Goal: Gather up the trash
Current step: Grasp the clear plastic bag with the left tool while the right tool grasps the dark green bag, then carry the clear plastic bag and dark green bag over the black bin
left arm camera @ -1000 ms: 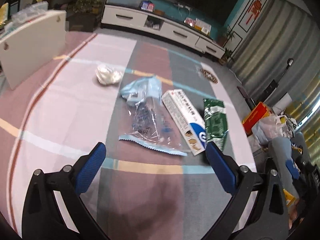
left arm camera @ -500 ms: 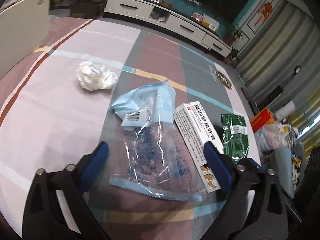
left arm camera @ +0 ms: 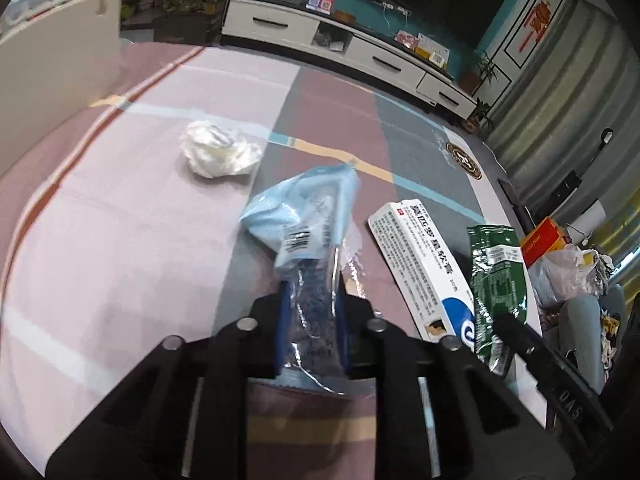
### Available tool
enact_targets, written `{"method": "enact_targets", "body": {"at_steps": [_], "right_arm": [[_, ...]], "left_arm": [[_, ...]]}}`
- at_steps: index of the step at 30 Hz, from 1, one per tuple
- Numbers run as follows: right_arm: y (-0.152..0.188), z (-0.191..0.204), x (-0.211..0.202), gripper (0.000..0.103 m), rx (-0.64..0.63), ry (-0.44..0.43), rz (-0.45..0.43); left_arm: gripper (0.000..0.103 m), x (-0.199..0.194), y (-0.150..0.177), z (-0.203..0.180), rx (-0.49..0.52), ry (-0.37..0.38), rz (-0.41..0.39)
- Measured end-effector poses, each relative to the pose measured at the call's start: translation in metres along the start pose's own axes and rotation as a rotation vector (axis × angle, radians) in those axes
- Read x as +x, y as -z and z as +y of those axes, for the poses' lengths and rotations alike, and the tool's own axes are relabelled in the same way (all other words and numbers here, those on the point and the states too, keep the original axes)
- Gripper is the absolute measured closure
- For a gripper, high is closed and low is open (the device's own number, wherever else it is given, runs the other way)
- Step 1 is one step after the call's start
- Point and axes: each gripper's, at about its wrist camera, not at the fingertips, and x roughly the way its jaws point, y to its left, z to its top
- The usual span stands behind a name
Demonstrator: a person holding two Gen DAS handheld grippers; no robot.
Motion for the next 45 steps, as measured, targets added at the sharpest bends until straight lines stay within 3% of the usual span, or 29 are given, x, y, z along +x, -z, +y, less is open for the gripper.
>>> {"method": "enact_targets", "body": {"at_steps": [11,18,22,31,40,45], "right_arm": [[0.008,-0.006,-0.06,0.087,0.032,-0.031,-0.122],[0.048,-0.011,-0.104,0.087,0.098,-0.088,-0.196],[0.067,-0.015,-0.111,0.087,0.139,-0.085,-0.194],[0.068,-0.002,-0.119,0.087,0.111,-0.059,-0.227],[0.072,0.025,-0.14,0.086,0.0,-0.012,-0.295],[0.073,0.032,-0.147,0.086,-0.028,-0.026,-0.306]], "left_arm": [[0.085,-0.103,0.049,0.013,-0.01,0.02,-0.147],[0.084,-0.159,0.094,0.04,-0.066,0.067,-0.204],[0.084,-0.165,0.1,0.043,-0.07,0.071,-0.184],[0.083,-0.18,0.109,0.021,0.006,0.141,-0.225],[0.082,-0.177,0.11,0.018,0.027,0.168,-0.197],[0.082,-0.182,0.112,0.014,0.037,0.172,-0.205]]}}
